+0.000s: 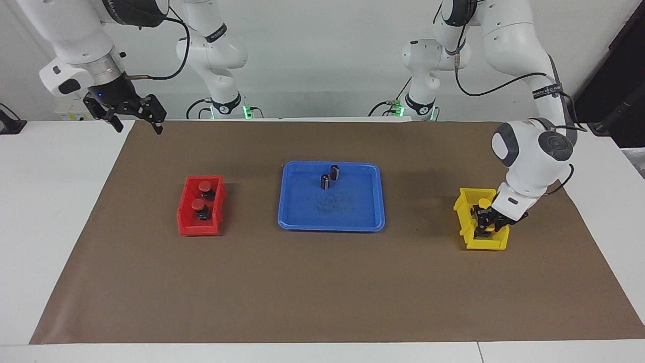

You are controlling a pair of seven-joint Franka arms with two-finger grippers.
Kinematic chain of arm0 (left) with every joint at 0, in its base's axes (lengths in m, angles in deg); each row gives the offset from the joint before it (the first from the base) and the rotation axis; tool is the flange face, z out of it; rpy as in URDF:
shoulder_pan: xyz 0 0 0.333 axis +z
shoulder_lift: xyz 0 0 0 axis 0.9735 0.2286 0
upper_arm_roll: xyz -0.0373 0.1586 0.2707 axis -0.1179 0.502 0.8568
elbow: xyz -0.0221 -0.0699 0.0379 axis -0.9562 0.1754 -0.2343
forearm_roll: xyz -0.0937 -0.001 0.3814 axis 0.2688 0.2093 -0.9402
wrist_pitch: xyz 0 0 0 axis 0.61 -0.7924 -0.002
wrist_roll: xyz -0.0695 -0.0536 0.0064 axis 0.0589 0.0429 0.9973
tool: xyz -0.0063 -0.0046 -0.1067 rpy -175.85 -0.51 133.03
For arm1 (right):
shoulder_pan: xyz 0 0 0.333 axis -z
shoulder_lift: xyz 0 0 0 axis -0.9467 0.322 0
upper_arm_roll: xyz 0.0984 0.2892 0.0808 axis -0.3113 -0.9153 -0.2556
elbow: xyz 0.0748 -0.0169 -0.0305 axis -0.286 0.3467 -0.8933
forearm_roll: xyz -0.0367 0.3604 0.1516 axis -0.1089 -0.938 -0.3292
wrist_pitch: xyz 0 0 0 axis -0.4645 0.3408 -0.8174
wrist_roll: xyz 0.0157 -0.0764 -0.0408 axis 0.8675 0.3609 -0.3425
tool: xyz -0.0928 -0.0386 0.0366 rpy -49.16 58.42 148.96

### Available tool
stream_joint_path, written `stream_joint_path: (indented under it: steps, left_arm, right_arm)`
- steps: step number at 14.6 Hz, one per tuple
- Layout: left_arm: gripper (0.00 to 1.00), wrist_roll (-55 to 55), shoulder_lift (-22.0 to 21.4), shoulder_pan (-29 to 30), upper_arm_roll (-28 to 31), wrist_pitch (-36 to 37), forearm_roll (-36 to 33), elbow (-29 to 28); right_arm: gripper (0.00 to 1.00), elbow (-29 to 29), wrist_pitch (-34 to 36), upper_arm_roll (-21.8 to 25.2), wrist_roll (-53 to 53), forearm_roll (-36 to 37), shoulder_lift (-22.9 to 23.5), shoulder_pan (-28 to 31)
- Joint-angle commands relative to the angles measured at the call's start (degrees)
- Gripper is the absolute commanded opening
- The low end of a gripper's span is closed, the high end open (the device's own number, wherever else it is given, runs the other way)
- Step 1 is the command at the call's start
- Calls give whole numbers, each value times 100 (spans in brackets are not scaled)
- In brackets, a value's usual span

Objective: Sort red and yellow buttons by color

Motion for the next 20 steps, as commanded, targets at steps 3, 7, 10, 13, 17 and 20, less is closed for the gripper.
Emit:
stream_joint_path:
  steps: [3,7,10,13,17,20]
  left_arm:
    - [66,-74,-85,-13,31,-112,120,-77]
    - [84,-126,-182,-13,39,624,86,440]
    - [100,-486,-488,13,31,1310,68,662]
    - [100,-470,-910,-30,22,1855,85,662]
    - [100,-487,-1736,-65,-22,2901,112,662]
    - [100,-478,-2132,-250,-101,3279,112,662]
  right_arm:
    - [100,-132,-79,-12,154,-23,81,66]
    - [100,-123,-124,-12,137,-23,81,49]
    - [100,-123,-124,-12,145,-32,81,57]
    - [100,-114,-124,-12,145,-49,72,57]
    - [100,-106,-115,-12,137,-58,72,57]
    - [100,-106,-106,-12,137,-49,72,57]
